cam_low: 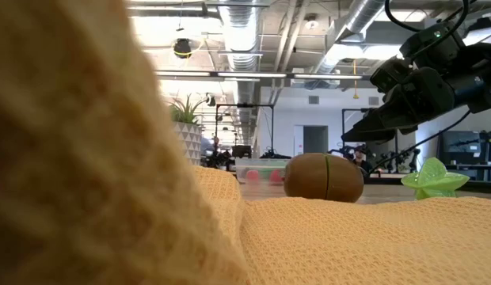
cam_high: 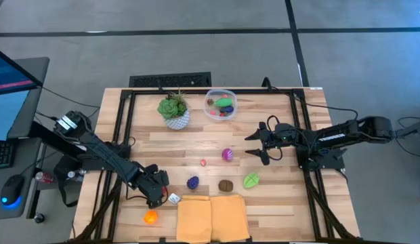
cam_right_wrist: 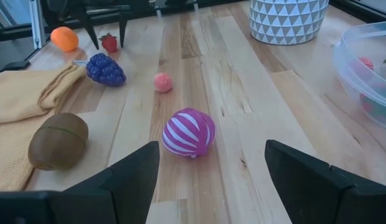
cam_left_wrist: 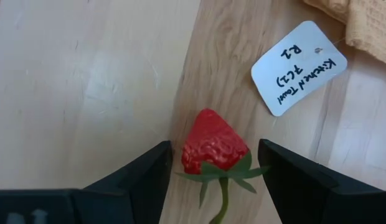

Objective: Pick and placing Produce into tupperware
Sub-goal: Put the strawberry into the transparent bin

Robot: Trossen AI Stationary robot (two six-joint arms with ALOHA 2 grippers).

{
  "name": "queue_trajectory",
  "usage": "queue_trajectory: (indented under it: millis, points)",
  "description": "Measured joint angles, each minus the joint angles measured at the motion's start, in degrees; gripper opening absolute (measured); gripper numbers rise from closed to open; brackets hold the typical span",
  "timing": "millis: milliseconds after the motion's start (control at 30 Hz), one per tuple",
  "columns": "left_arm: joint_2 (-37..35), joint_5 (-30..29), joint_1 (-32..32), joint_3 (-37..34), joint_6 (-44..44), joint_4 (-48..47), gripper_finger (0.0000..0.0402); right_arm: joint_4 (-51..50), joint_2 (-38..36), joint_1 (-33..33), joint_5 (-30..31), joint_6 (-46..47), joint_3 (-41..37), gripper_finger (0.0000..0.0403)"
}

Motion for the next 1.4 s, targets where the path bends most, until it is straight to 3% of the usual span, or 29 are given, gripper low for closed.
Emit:
queue_trajectory:
  millis: [367, 833, 1067, 1400]
  points:
    - [-0.2, -1.7, 0.0, -0.1, 0.0, -0.5, 0.0228, 0.0, 0.0, 0.0, 0.0, 0.0, 0.0, 0.0315]
    - [-0.2, -2.6, 0.0, -0.1, 0.1, -1.2, 0.0145, 0.0, 0.0, 0.0, 0.0, 0.0, 0.0, 0.0315]
    - [-0.2, -3.4, 0.0, 0.5, 0.4, -1.8, 0.0154, 0.0, 0.0, 0.0, 0.0, 0.0, 0.0, 0.0315]
    - [-0.2, -9.6, 3.4, 6.7, 9.2, -7.6, 0.0156, 0.0, 0.0, 0.0, 0.0, 0.0, 0.0, 0.0315]
